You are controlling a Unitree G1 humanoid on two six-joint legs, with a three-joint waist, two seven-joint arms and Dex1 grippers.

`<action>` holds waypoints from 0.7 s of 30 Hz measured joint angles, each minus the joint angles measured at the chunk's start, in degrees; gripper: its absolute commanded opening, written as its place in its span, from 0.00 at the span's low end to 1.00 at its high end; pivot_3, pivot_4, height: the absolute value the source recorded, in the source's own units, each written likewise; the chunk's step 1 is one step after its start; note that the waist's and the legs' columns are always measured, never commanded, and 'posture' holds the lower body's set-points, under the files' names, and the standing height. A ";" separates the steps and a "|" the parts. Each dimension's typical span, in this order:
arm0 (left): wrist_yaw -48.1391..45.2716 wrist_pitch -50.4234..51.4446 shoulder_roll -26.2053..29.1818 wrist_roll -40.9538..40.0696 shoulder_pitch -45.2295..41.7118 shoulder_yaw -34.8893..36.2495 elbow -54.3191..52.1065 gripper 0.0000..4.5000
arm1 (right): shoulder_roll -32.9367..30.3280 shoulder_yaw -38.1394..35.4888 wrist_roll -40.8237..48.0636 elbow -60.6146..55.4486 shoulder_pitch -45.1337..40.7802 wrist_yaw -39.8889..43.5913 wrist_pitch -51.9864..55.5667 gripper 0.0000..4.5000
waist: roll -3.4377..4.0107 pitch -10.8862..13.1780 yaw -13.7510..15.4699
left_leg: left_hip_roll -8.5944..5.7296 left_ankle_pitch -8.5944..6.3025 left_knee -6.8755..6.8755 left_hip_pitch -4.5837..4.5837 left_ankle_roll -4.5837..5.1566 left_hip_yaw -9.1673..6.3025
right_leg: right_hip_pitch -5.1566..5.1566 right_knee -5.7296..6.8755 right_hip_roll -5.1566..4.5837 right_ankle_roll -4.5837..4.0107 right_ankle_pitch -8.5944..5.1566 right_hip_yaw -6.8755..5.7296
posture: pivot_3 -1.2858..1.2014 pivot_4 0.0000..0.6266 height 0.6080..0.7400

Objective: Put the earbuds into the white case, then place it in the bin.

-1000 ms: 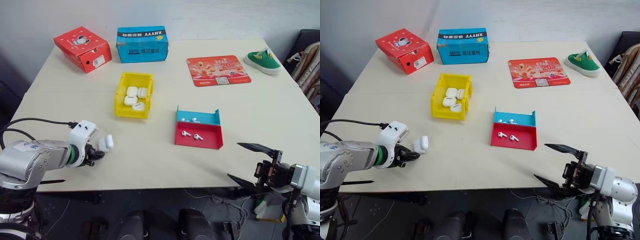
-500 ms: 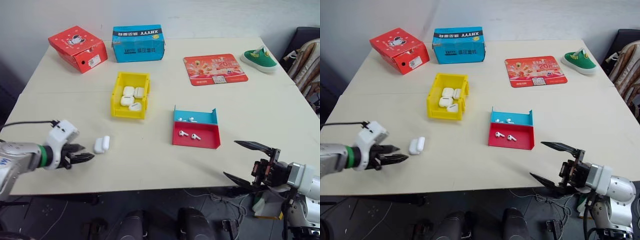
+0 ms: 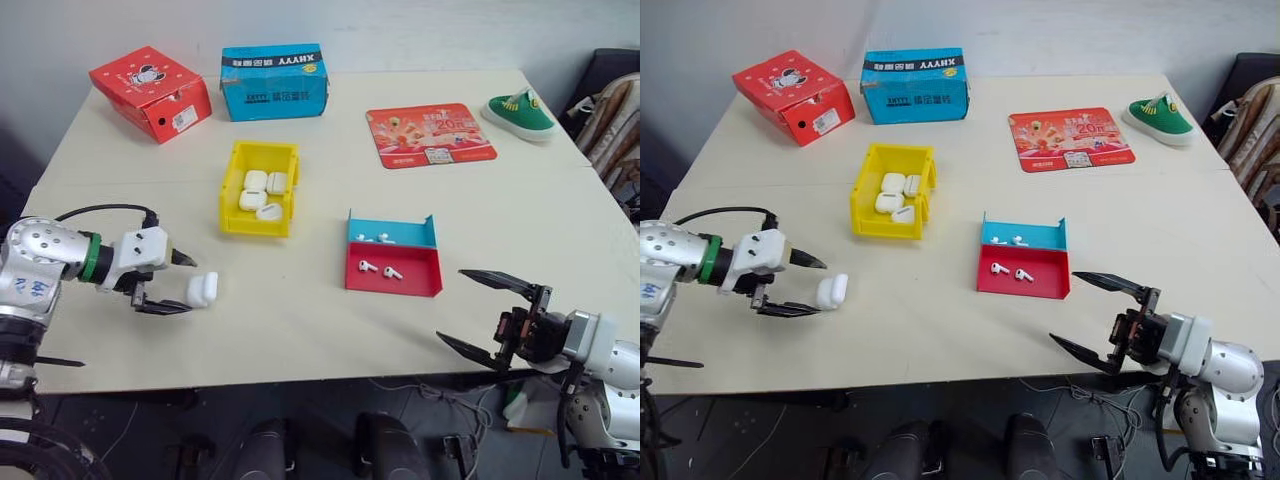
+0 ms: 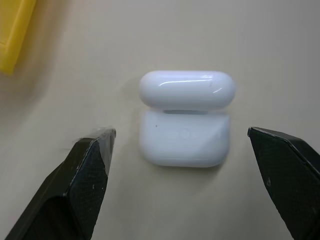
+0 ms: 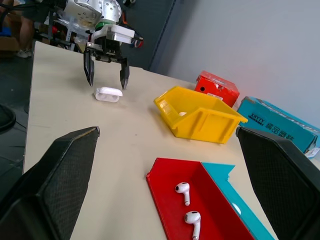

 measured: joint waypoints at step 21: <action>1.56 4.06 -4.53 4.45 -1.07 -0.85 -0.41 1.00 | -0.01 -0.80 0.27 0.59 1.40 1.00 -1.61 1.00 | -0.06 0.01 0.29 | 0.00 -0.20 0.39 -0.03 0.33 0.08 | 0.09 0.01 -0.14 0.32 0.17 0.25 | 0.52 0.24 1.00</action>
